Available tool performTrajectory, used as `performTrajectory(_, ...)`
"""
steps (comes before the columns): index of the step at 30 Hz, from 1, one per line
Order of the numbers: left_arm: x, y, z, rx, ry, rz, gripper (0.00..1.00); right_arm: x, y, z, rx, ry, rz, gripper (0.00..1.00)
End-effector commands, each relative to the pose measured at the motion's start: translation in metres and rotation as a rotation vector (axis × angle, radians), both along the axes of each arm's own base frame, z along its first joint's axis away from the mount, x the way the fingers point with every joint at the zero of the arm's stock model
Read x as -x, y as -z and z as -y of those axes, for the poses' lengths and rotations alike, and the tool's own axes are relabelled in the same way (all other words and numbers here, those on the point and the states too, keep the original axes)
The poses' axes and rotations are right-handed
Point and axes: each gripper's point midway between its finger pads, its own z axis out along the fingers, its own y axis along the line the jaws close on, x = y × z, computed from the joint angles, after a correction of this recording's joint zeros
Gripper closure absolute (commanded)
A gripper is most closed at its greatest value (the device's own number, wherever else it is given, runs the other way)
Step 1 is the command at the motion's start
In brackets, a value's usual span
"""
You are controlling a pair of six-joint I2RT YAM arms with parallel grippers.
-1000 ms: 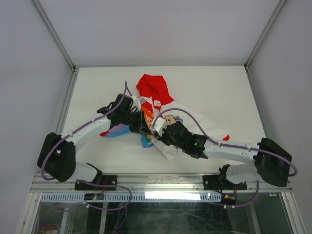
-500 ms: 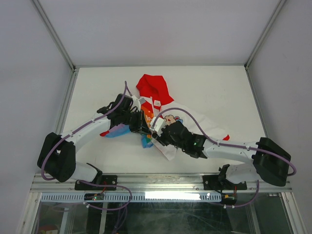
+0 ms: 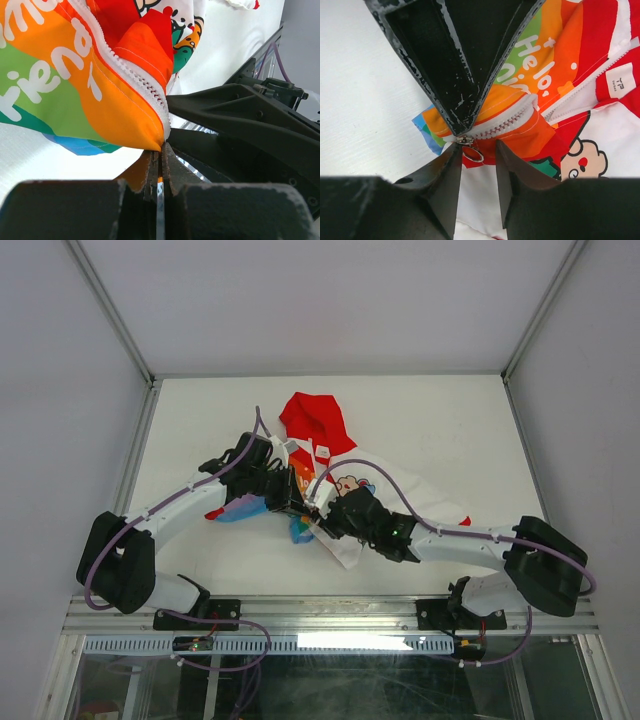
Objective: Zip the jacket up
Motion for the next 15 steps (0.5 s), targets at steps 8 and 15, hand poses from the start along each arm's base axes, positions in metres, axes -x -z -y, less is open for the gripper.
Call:
performTrajectory(8,0.007,-0.009,0.002,0.04,0.014,-0.011,1.0,-0.016,-0.024,-0.004,-0.119,0.012,0.005,0.99)
performTrajectory(15,0.006,-0.004,-0.004,-0.004,0.006,-0.005,1.0,-0.02,-0.036,0.007,-0.135,-0.001,-0.015,1.0)
